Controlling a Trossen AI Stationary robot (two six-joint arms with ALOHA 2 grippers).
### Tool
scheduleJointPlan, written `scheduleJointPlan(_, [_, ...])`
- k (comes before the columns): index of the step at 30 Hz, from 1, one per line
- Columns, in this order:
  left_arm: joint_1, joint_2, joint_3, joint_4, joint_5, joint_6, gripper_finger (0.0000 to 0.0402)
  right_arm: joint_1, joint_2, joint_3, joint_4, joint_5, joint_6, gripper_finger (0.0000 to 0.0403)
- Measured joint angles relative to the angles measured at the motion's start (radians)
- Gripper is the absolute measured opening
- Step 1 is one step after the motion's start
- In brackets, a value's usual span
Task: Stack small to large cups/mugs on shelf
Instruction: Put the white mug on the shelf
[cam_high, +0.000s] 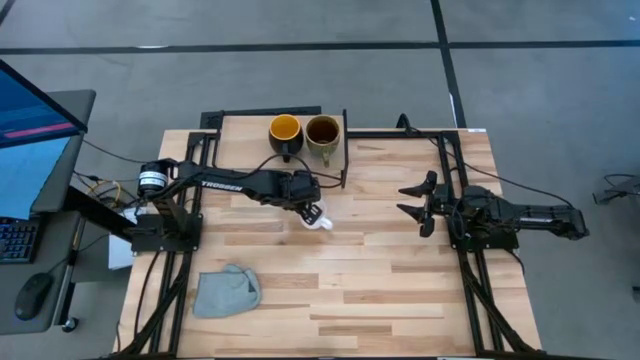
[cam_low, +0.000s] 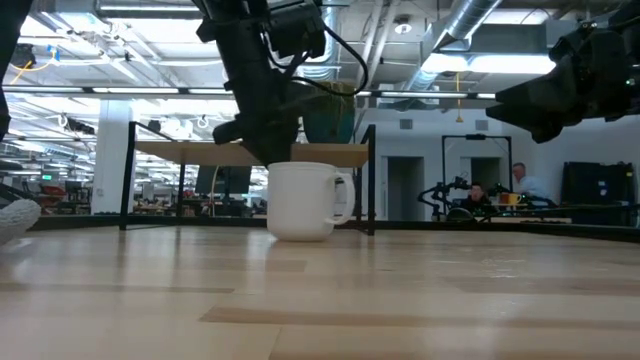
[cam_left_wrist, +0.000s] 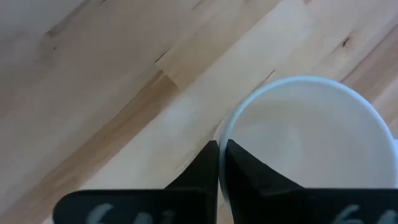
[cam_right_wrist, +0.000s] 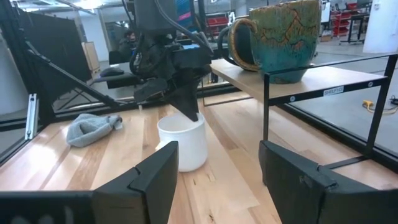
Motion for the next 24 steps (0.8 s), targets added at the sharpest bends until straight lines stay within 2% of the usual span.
scheduleJointPlan(7, [0.000,-0.019,0.000,-0.027,0.011,0.040,0.0002,0.000,0.000,0.000,-0.006,-0.028,0.002,0.0244])
scheduleJointPlan(10, [-0.001,-0.047,0.023,-0.087,0.028,0.053,0.0001,0.000,0.000,0.000,-0.007,-0.034,0.003,0.0244])
scheduleJointPlan(24, [-0.009,-0.213,0.253,-0.587,-0.070,0.118,0.0000,0.000,0.000,0.000,-0.007,-0.034,0.003,0.0244])
